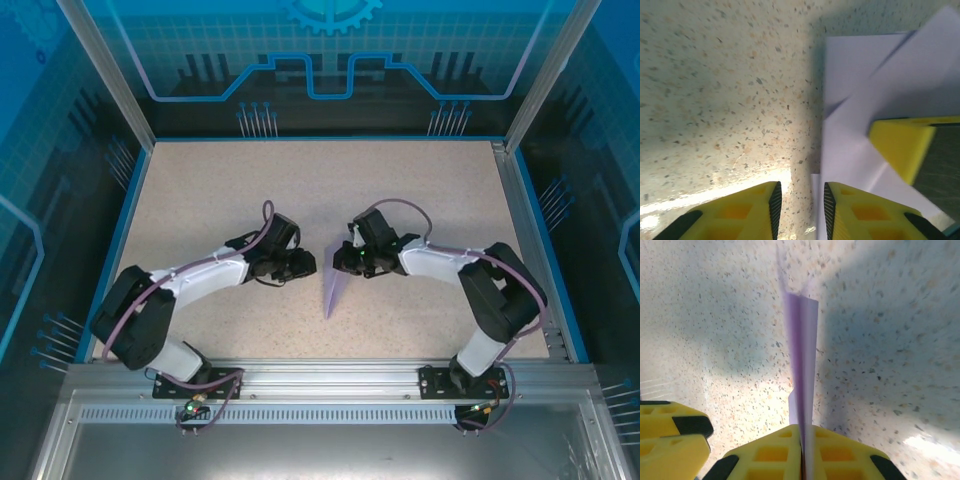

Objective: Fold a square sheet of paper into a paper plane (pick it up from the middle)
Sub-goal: Turn over the paper at the bottom-center of the table.

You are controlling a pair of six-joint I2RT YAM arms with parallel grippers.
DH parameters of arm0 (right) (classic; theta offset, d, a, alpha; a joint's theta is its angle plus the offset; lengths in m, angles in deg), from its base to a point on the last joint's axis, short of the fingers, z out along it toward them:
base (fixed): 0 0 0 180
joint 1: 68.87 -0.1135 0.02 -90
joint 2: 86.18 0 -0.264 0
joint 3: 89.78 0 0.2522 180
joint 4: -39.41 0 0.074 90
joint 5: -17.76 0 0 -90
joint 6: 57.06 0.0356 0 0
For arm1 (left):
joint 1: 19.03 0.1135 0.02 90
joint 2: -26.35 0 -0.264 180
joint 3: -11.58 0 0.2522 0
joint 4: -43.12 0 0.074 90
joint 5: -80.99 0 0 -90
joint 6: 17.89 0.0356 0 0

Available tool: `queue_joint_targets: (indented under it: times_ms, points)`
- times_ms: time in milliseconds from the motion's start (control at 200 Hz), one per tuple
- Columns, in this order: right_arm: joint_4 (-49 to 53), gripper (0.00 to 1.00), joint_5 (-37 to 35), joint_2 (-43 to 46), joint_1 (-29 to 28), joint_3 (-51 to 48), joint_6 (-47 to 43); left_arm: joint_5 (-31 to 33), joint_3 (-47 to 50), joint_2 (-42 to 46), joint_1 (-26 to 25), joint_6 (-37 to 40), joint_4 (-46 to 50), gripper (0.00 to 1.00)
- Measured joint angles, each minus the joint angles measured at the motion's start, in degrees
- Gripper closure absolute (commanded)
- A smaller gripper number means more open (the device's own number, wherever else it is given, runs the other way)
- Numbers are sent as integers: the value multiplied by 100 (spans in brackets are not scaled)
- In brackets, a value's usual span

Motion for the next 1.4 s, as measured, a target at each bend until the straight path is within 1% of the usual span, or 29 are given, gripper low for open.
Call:
queue_joint_targets:
  times_ms: [130,240,355,500,600,660,735,830,915,960,1030,1055,1140,1235,1330,1400]
  points:
    - [1510,90,-883,350,-96,841,-387,308,195,389,59,-37,9,66]
    - [2924,91,-1978,356,-354,1834,-680,546,407,697,188,-103,15,66]
    - [4229,91,-3097,190,-723,2660,-708,750,651,986,345,-212,15,66]
    - [5595,92,-4155,-514,-1117,3401,-535,1034,929,1425,522,-345,44,65]
    - [6304,92,-4612,-1287,-1307,3836,-358,1283,1091,1794,610,-485,157,65]
    - [6590,91,-4765,-1768,-1412,4085,-289,1423,1176,1987,651,-544,223,64]
    - [6734,90,-4791,-2299,-1530,4328,-278,1589,1270,2208,688,-645,330,64]
    - [6798,85,-4697,-2918,-1674,4671,-297,1740,1364,2413,713,-743,450,63]
    - [6725,78,-4470,-3377,-1779,5023,-372,1818,1414,2531,721,-787,542,63]
    - [6631,71,-4299,-3526,-1825,5136,-474,1840,1427,2559,721,-789,577,63]
    - [6378,54,-3976,-3585,-1886,5169,-614,1860,1436,2581,739,-789,629,63]
    - [6279,51,-3834,-3569,-1906,5163,-619,1867,1436,2583,748,-789,638,62]
    - [5755,43,-3392,-3298,-1934,4924,-774,1882,1436,2621,748,-791,651,60]
    - [5169,32,-3010,-2629,-1919,4415,-909,1880,1436,2653,748,-791,656,57]
    - [4559,26,-2726,-1556,-1880,3727,-1016,1873,1436,2656,748,-789,647,56]
    - [4037,25,-2463,-702,-1762,3134,-1056,1821,1436,2649,748,-785,603,53]
